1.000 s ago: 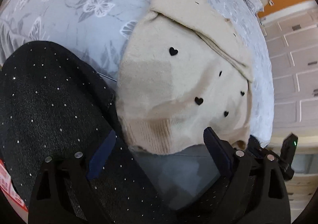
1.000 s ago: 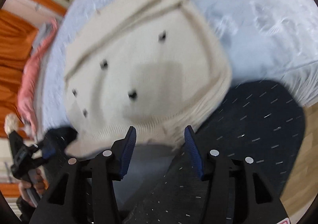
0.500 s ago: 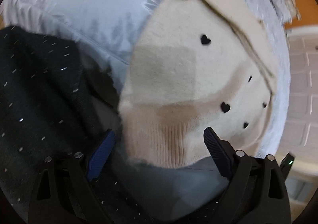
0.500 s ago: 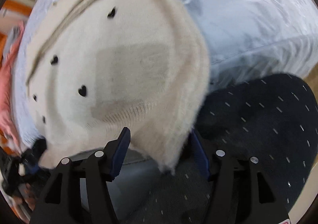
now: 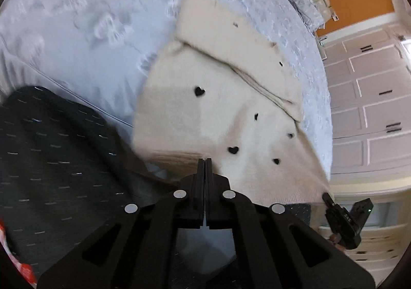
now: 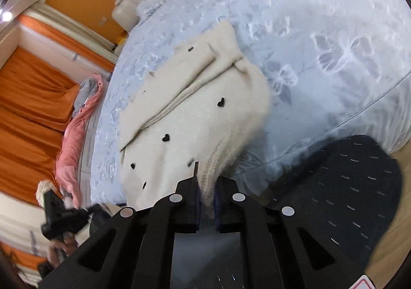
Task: Fold small clothes
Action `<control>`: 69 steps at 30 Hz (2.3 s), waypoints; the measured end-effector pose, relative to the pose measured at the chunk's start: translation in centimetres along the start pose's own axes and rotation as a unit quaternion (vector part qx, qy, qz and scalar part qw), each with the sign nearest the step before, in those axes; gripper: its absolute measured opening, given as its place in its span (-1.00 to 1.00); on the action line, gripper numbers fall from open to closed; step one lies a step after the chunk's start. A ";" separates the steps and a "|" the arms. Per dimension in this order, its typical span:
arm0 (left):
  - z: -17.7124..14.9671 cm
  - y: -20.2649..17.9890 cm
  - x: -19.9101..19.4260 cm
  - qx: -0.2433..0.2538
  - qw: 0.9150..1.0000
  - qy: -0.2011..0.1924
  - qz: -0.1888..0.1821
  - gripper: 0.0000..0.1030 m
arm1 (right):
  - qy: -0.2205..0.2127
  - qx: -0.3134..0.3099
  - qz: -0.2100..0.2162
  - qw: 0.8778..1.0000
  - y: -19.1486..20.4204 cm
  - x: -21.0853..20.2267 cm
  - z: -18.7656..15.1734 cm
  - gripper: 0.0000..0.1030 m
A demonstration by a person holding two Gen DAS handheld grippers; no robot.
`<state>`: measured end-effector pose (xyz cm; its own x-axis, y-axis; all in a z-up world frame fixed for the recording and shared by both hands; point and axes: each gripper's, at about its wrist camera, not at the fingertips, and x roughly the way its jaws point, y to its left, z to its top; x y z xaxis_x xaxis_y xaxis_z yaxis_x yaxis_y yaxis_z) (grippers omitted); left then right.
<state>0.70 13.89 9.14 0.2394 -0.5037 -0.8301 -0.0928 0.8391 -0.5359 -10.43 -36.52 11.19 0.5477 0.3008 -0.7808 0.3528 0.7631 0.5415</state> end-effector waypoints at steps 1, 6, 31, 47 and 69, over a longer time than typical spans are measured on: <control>-0.5 0.3 -0.6 0.002 1.000 0.004 0.006 -1.00 | 0.003 -0.005 -0.007 1.000 0.0 -0.5 -0.5 -0.86; -4.3 2.0 -0.9 -0.015 0.999 0.043 0.014 -1.00 | 0.037 0.009 -0.027 0.999 -1.5 -1.8 -3.9 -0.87; -3.3 1.0 9.7 -0.186 0.969 0.113 0.113 0.09 | 0.053 -0.008 -0.031 0.998 -2.4 -0.4 -4.0 -0.87; -2.4 3.8 12.6 -0.199 0.974 0.096 0.055 -0.91 | 0.032 0.005 -0.019 0.999 -2.5 -0.5 -3.5 -0.87; 4.6 -6.9 -8.0 0.068 0.989 -0.130 -0.022 -0.93 | -0.043 -0.067 0.020 0.997 3.0 -5.7 0.3 -0.87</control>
<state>3.85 13.10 20.22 0.4815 -0.4849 -0.7301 0.0496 0.8468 -0.5296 -12.25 -36.19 17.35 0.6245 0.2871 -0.7264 0.2277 0.8227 0.5209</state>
